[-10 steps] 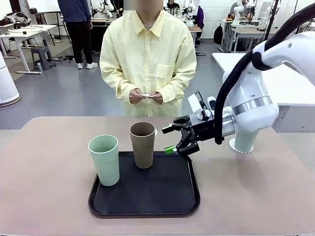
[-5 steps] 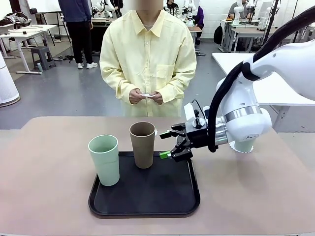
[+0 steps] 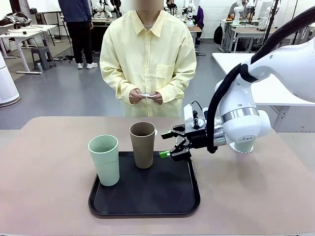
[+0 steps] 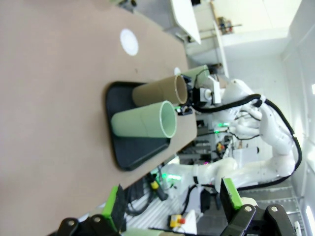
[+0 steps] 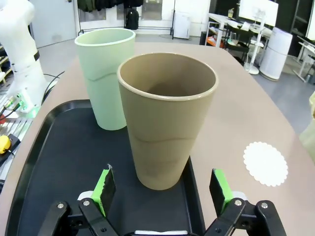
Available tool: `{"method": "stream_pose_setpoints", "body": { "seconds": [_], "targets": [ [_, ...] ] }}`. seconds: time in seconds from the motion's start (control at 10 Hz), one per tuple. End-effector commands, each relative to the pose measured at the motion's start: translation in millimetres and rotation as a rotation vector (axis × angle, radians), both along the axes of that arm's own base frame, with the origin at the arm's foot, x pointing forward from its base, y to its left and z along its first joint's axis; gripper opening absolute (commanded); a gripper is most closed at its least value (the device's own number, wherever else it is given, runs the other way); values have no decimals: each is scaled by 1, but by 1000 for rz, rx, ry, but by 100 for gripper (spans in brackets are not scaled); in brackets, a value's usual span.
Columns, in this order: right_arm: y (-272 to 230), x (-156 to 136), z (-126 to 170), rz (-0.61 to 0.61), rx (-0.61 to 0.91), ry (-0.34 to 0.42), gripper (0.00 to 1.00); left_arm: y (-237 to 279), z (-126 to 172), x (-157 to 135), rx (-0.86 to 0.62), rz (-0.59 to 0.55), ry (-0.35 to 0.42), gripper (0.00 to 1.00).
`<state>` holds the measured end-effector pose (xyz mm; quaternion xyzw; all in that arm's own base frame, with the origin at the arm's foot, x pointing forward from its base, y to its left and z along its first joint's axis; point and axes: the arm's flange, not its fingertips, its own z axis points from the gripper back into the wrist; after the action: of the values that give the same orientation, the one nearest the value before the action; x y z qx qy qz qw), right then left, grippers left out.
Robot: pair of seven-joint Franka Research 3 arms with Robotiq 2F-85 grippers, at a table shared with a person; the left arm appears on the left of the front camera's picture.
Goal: Place coasters on the table and set cups on them.
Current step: Take one Reusable plastic cup from the Flat Tray and place it on a coaster set by the human.
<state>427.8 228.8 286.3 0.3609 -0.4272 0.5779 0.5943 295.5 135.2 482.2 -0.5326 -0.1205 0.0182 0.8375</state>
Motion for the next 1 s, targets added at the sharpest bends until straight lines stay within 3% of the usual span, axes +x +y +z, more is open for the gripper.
{"method": "stream_pose_setpoints", "body": {
  "seconds": [0.0, 0.3, 0.9],
  "targets": [
    [0, 0, 1, 21, 14, -4, 100, 0, 0, 1, -13, -2, -15, 100],
    [11, 11, -9, 20, 87, 71, 100, 0, 0, 1, -13, -2, -15, 100],
    [33, 22, -25, 32, 98, 107, 100, 0, 0, 1, -13, -2, -15, 100]
  ]
}}
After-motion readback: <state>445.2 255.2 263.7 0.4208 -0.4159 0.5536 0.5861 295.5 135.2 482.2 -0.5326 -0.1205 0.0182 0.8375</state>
